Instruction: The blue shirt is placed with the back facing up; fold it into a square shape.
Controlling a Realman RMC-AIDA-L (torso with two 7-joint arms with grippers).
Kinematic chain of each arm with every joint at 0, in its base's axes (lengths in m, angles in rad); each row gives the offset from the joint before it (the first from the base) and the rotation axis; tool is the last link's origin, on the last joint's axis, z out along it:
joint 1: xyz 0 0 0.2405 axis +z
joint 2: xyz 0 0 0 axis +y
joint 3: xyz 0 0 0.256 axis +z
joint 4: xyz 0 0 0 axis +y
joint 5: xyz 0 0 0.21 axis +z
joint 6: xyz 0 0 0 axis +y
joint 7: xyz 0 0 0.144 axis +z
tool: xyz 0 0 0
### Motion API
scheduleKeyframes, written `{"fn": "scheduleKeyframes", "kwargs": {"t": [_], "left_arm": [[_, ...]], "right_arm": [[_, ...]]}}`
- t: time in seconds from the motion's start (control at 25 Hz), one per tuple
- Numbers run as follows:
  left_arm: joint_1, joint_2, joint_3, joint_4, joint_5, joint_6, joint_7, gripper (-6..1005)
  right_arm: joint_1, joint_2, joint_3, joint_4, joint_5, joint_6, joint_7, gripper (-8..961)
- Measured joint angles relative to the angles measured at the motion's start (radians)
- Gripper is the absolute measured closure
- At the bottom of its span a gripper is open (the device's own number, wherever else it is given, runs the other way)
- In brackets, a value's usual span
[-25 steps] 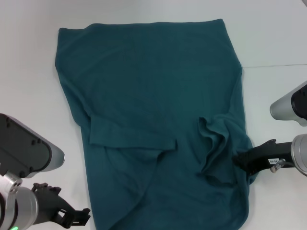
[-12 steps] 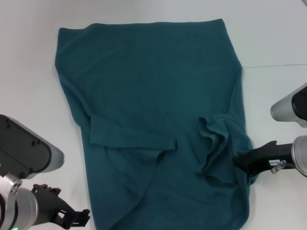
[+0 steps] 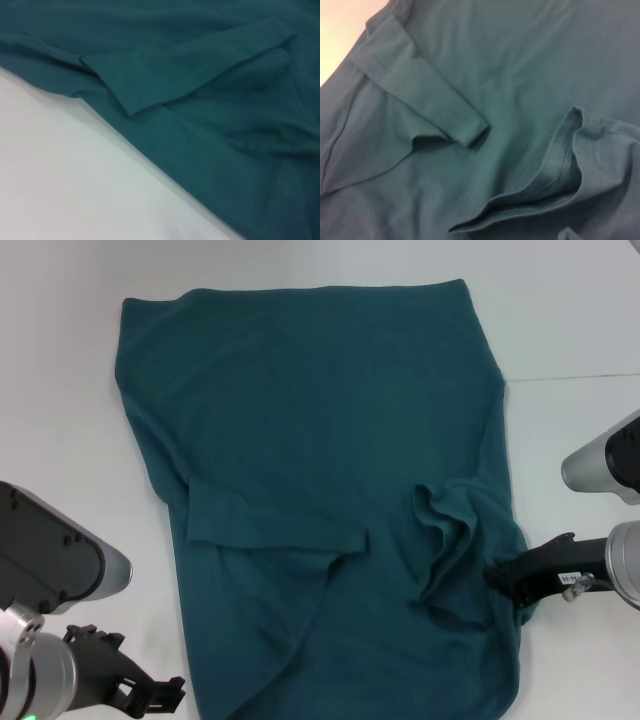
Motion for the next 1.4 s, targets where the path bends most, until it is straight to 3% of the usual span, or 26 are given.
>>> {"fn": "scheduleKeyframes", "kwargs": {"t": [0.84, 1.4], "left_arm": [[-0.003, 0.000, 0.007, -0.034, 0.005, -0.045, 0.005, 127], [-0.028, 0.000, 0.021, -0.029, 0.006, 0.020, 0.040, 126]], "right_arm": [[0.009, 0.000, 0.003, -0.009, -0.009, -0.037, 0.005, 897], [0.023, 0.000, 0.013, -0.012, -0.011, -0.046, 0.005, 896]]}}
